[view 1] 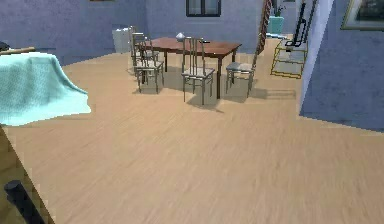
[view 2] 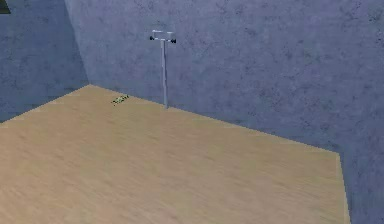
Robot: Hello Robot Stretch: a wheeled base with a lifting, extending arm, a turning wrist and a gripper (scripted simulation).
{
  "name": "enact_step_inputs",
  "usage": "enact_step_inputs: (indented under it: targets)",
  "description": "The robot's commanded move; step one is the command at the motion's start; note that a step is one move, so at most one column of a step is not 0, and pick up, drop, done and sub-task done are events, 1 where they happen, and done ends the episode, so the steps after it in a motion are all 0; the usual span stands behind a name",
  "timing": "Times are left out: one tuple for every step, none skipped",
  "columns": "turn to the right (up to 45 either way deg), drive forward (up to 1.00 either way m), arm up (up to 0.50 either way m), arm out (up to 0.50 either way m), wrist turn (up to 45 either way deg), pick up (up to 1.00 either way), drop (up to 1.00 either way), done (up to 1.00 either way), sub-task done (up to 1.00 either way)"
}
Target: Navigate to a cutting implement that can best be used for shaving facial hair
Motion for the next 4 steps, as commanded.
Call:
enact_step_inputs:
  targets:
    - [0.0, 0.35, 0.00, 0.00, 0.0, 0.00, 0.00, 0.00, 0.00]
    - [-15.0, 0.00, 0.00, 0.00, 0.0, 0.00, 0.00, 0.00, 0.00]
    - [0.0, 0.30, 0.00, 0.00, 0.0, 0.00, 0.00, 0.00, 0.00]
    - [-9.0, 0.00, 0.00, 0.00, 0.0, 0.00, 0.00, 0.00, 0.00]
